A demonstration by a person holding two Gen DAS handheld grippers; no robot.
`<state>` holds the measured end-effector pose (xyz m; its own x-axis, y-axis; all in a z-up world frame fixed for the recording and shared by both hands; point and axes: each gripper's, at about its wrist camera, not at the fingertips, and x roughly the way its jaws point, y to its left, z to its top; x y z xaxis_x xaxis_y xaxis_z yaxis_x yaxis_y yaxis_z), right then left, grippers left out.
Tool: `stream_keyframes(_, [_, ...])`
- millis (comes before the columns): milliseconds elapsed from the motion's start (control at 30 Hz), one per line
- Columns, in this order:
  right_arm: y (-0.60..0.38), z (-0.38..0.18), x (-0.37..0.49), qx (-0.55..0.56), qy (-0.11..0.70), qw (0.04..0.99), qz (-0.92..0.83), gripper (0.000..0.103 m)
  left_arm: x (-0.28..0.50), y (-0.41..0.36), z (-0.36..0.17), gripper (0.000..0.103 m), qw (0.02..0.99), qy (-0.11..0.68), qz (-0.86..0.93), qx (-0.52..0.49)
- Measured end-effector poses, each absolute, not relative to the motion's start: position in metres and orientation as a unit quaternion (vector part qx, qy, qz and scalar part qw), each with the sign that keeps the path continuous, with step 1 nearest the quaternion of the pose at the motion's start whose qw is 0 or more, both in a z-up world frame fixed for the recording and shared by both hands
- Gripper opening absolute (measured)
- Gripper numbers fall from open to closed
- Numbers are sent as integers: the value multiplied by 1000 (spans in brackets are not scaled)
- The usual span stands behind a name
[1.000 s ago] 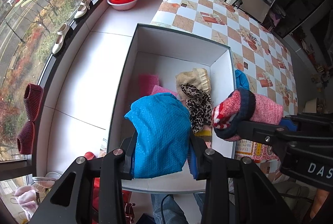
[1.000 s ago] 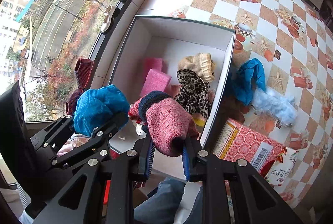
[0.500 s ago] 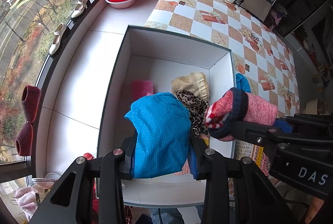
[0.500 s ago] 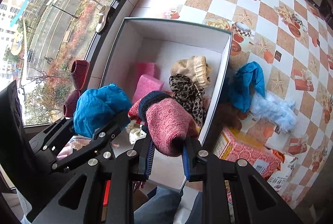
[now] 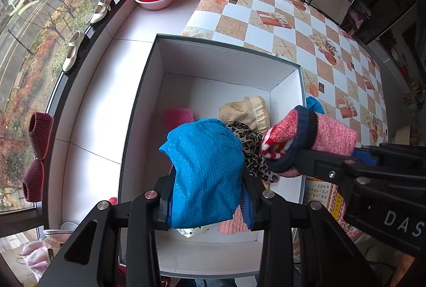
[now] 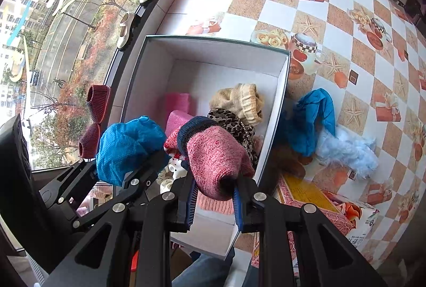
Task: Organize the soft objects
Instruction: 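Lower both tools into the box and open them to drop the cloth and knit item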
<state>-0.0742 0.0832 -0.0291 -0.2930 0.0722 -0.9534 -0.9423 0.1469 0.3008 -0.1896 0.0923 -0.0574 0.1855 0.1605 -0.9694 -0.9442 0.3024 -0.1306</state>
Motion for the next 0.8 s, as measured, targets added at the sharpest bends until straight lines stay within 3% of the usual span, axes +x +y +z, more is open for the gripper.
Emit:
stream_keyframes(600, [94, -43, -67, -360, 604, 470, 534, 24, -177, 106, -71, 43, 643, 488, 422, -412])
stream_keyframes(700, [96, -44, -67, -358, 602, 470, 537, 24, -177, 107, -69, 56, 650, 484, 419, -411])
stream_keyframes(767, [98, -44, -68, -357, 602, 470, 538, 24, -177, 107, -67, 73, 653, 483, 417, -408])
stream_keyframes(800, [98, -45, -67, -357, 602, 469, 539, 25, -176, 107, -67, 76, 653, 484, 417, -407])
